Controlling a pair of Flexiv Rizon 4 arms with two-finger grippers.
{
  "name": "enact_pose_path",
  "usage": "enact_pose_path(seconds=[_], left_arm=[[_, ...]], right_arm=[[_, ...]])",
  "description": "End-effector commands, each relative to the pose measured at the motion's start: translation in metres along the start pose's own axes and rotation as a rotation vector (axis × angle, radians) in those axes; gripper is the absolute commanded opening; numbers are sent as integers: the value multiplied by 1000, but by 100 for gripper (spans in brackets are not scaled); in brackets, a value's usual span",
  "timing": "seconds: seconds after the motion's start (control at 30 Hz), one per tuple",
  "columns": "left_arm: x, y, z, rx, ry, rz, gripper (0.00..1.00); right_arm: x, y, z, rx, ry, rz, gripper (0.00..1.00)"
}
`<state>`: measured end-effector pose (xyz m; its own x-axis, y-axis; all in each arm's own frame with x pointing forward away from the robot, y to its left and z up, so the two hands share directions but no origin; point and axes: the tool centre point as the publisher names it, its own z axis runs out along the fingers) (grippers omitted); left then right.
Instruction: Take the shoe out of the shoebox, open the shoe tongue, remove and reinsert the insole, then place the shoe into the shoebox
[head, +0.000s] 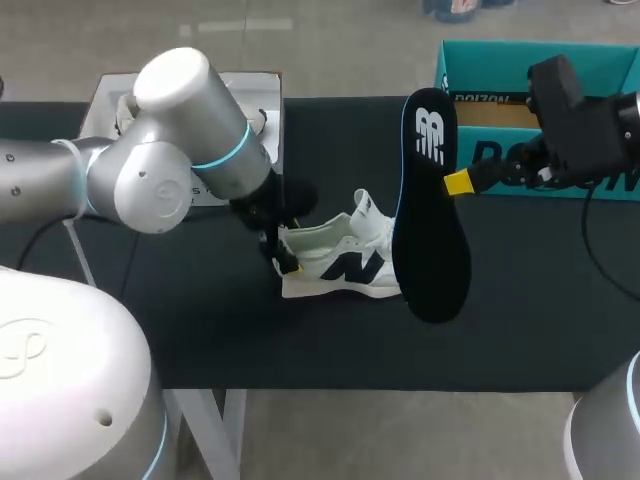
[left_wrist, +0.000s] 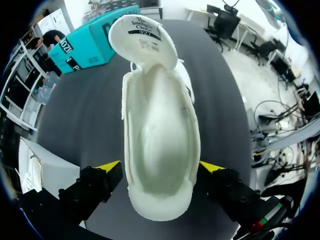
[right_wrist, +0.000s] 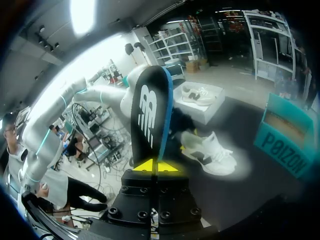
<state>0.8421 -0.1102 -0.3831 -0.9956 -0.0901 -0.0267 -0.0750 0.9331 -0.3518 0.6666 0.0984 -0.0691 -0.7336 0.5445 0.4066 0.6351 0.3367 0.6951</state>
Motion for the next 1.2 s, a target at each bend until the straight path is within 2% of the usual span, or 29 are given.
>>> enact_pose_path(seconds=[0.03, 0.53, 0.77, 1.1, 1.2], left_arm=[[0, -4, -10, -46, 4, 20, 100], [14, -21, -54, -170, 9, 127, 100], [13, -17, -58, -204, 9, 113, 100], [13, -12, -61, -206, 8, 95, 100], [12, -12, -63, -234, 3, 73, 100]], right_arm=[[0, 1, 2, 1, 0, 1, 0], [0, 1, 2, 1, 0, 1, 0], [0, 1, 2, 1, 0, 1, 0], [0, 1, 2, 1, 0, 1, 0], [0, 1, 2, 1, 0, 1, 0]])
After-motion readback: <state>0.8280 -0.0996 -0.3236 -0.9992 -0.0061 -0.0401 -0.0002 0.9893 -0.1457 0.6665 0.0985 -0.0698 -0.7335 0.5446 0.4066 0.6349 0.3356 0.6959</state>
